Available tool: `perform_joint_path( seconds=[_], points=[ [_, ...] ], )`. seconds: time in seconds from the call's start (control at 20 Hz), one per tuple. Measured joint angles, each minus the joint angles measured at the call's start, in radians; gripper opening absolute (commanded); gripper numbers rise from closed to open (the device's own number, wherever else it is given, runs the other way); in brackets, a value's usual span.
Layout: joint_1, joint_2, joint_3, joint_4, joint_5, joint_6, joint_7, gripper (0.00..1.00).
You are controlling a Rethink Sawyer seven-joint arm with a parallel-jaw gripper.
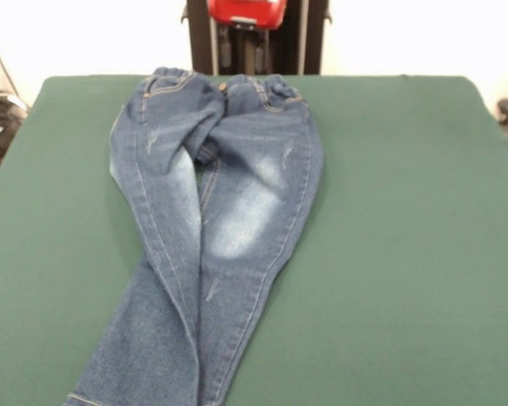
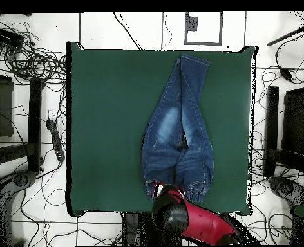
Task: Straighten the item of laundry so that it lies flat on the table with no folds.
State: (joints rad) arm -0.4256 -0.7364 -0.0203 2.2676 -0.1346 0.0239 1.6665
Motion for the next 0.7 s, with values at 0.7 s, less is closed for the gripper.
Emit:
perform_joint_path(
  seconds=[0.7],
  points=[
    [-0.044,-0.003,0.036,-0.184,-0.105,0.291,0.000,1.00]
  ],
)
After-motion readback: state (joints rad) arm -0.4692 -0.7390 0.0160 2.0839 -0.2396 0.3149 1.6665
